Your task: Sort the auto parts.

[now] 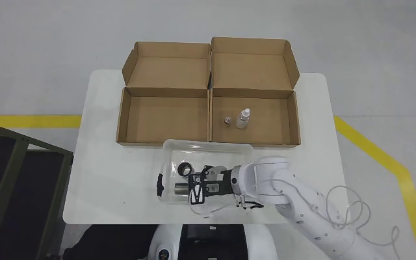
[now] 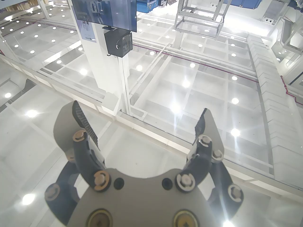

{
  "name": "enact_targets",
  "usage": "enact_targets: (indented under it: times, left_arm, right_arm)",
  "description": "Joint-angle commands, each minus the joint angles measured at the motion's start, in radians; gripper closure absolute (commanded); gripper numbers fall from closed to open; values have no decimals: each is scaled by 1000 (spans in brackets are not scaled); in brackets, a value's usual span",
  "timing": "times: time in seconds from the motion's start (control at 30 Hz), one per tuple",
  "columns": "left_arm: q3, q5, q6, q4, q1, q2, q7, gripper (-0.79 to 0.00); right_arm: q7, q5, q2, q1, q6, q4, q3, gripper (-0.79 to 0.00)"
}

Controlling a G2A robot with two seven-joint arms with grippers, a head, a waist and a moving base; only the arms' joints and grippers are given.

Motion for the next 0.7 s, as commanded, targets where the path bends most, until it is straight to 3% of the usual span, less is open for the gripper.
enact_targets:
  times: [0.0,0.2,0.23,0.33,0.37,0.67]
  left_arm:
    - [0,0,0,0,0,0,0,-785]
    - [0,0,0,0,0,0,0,-785]
    - [0,0,0,0,0,0,0,-785]
    - [0,0,0,0,0,0,0,-785]
    - [0,0,0,0,0,0,0,-785]
    - [0,0,0,0,0,0,0,-785]
  right_arm:
    - [-5,-4,2,-3,-1,18,6,0]
    - [-43,15,2,9,2,32,16,0]
    - [-45,16,1,13,7,33,15,-46]
    - [-47,6,-2,23,27,43,10,-413]
    - [-50,5,-3,25,32,49,7,-760]
    - [-78,-39,-10,33,94,91,-4,-785]
